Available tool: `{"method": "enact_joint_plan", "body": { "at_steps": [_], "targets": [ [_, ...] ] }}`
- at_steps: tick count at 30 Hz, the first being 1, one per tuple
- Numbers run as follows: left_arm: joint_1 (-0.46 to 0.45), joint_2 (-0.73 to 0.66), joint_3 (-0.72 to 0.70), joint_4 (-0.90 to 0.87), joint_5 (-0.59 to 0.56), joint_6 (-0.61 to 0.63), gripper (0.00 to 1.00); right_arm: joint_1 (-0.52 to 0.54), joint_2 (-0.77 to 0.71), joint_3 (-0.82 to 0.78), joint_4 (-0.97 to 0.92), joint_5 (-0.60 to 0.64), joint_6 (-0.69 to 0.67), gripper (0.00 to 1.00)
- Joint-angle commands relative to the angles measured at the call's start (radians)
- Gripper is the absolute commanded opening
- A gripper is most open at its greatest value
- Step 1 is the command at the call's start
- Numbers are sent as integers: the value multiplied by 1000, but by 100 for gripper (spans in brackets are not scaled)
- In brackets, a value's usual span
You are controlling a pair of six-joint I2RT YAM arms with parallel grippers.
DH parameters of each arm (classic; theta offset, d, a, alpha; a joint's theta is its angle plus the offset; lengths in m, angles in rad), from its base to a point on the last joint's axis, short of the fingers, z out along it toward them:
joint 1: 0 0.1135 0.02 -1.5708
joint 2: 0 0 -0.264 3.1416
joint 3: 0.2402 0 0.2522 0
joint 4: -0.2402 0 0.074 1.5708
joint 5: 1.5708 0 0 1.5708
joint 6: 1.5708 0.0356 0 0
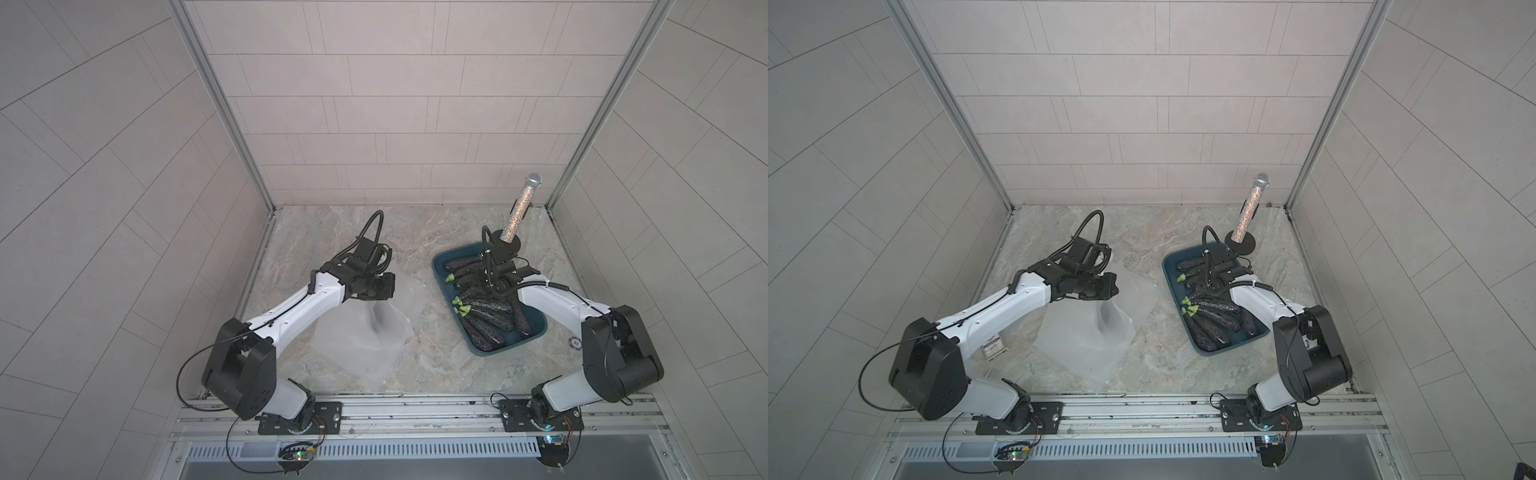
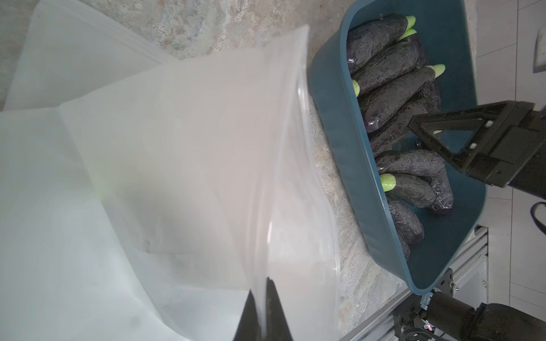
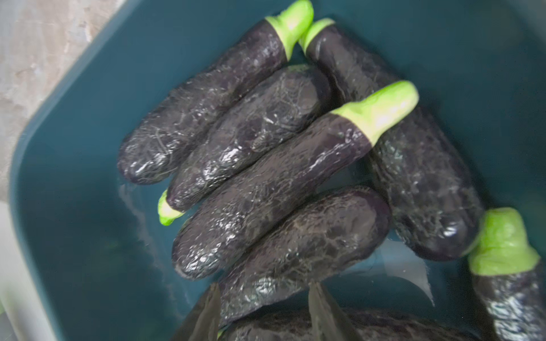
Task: Place the eggplant in a zip-top bag and seal the zipper
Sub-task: Pick up the eggplant from the basket.
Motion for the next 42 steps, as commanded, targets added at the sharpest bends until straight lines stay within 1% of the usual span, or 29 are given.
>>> {"method": "enact_joint_plan", "body": {
  "at_steps": [1,12,21,25,36,38,42],
  "targets": [
    [-4,-14,-11,-1,-1,14,0,-6,25,13,28,26,51,50],
    [-5,-10,-3,-9,-2,28,0,-12,70,2,28,34,95,48],
    [-5,-3,11,-15,2,34,0,-12,9,-22,16,44,104,49],
    [-6,2,13,-14,7,36,0,-15,42,-18,17,37,106,49],
    [-4,5,29,-37,5,47,0,-21,127,-18,96,8,167,50],
    [-6,7,29,-37,5,47,0,-24,132,-24,111,9,175,48],
    [-5,10,27,-38,-1,48,0,-32,121,-44,128,11,187,39]
  ]
}}
